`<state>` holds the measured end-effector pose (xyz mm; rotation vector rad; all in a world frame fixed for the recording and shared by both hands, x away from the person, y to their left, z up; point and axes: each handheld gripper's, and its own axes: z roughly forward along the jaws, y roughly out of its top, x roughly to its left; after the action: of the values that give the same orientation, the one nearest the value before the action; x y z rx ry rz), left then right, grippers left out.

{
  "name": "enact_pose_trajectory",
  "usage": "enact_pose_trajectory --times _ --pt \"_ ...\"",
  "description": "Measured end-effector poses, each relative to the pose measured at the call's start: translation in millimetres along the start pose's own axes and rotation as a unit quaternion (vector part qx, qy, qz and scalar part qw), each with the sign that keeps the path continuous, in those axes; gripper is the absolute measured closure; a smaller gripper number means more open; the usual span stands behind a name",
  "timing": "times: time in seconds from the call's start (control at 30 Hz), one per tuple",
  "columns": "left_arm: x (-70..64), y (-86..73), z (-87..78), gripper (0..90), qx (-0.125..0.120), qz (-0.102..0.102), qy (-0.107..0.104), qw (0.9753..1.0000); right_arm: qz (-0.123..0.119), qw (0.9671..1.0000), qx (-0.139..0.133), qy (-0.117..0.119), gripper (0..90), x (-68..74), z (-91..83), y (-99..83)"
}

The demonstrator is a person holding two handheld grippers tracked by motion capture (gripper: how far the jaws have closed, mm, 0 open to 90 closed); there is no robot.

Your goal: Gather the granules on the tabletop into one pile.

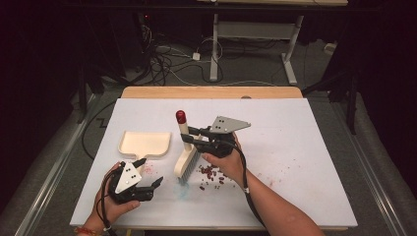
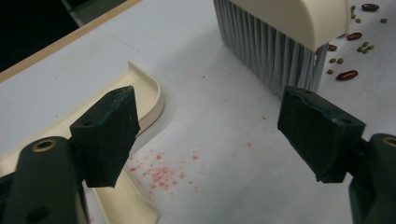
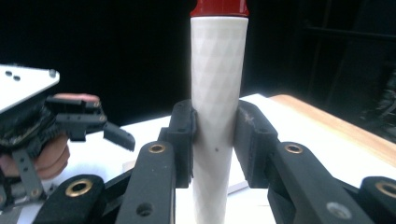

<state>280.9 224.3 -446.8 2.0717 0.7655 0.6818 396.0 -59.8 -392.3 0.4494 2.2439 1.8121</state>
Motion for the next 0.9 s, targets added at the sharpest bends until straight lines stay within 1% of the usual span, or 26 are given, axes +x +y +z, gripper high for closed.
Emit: enact_pose_trajectory --times 0.03,0.07,0.1,0.17,0.2,0.23,0.27,0.3,0.33,0.37,0.4,0.43,0.47,0.5,0.53,0.6,0.63,0.67,0.77,0.9 --pt "0.2 -0.4 -0.5 19.8 0.0 0.0 -0.001 1.0 -0.009 0.9999 0.0 0.005 70.3 -0.6 0.2 -2.1" --pt "0.8 -0.6 -0.5 19.8 -0.001 0.004 0.001 1.0 -0.013 0.9998 -0.002 0.013 70.4 -1.8 -0.9 -2.9" --pt "1.4 -1.3 -0.4 19.8 0.001 0.002 0.001 1.0 -0.013 0.9997 -0.002 0.02 70.3 -3.4 -3.0 -2.9" --pt "1.5 -1.5 -0.4 19.8 0.001 0.002 0.0 1.0 -0.022 0.9994 0.002 0.025 70.4 -5.9 -9.3 -2.7" --pt "1.3 -1.8 -0.4 19.8 0.001 0.001 0.0 1.0 -0.022 0.9994 0.002 0.025 70.4 -5.9 -9.3 -2.7" --pt "0.5 -2.0 -0.2 19.8 0.003 0.0 -0.002 1.0 -0.022 0.9993 0.0 0.029 70.4 -9.3 -18.5 -4.9" --pt "0.5 -2.0 -0.2 19.8 0.003 0.0 -0.002 1.0 -0.021 0.9993 0.0 0.03 70.4 -11.5 -23.9 -6.0" --pt "0.2 -1.9 -0.1 19.8 0.003 -0.001 -0.003 1.0 -0.018 0.9995 0.0 0.026 70.4 -13.8 -29.8 -7.1" --pt "0.0 -1.1 -0.2 19.8 0.0 -0.009 -0.011 0.9999 -0.016 0.9995 0.0 0.025 70.4 -16.4 -35.6 -8.1" --pt "0.0 -1.1 -0.2 19.8 0.0 -0.009 -0.011 0.9999 -0.013 0.9996 -0.001 0.026 70.4 -18.8 -41.2 -9.5" --pt "-1.3 0.2 0.1 19.8 0.0 -0.018 -0.018 0.9997 -0.011 0.9996 -0.002 0.026 70.4 -21.3 -46.6 -10.8" --pt "-1.3 0.2 0.1 19.7 0.0 -0.018 -0.018 0.9997 -0.011 0.9996 -0.003 0.025 70.4 -23.5 -51.7 -12.0" --pt "-2.0 0.8 0.6 19.8 0.0 -0.018 -0.019 0.9996 -0.011 0.9996 -0.003 0.025 70.4 -23.5 -51.7 -12.0" --pt "-3.0 1.4 1.2 19.7 -0.001 -0.019 -0.02 0.9996 -0.012 0.9996 -0.003 0.024 70.3 -26.9 -61.2 -14.2" --pt "-3.6 1.9 1.7 19.7 0.001 -0.018 -0.02 0.9996 -0.012 0.9996 -0.003 0.024 70.3 -26.9 -61.2 -14.2" --pt "-4.5 2.3 3.2 19.8 0.004 -0.017 -0.022 0.9996 -0.014 0.9997 -0.002 0.021 70.3 -30.8 -73.7 -16.8" --pt "-5.0 2.5 4.1 19.8 0.005 -0.018 -0.023 0.9996 -0.014 0.9997 -0.002 0.021 70.3 -30.8 -73.7 -16.8" --pt "-5.4 2.8 4.7 19.8 0.007 -0.017 -0.024 0.9995 -0.015 0.9998 -0.004 0.014 70.4 -33.7 -80.8 -16.9" --pt "-6.4 3.7 5.9 19.8 0.009 -0.016 -0.026 0.9995 -0.012 0.9999 -0.007 0.007 70.3 -38.3 -87.4 -16.3" --pt "-6.2 3.2 6.0 19.8 0.01 -0.014 -0.026 0.9995 -0.013 0.9998 -0.012 0.003 70.4 -39.2 -88.6 -15.8"
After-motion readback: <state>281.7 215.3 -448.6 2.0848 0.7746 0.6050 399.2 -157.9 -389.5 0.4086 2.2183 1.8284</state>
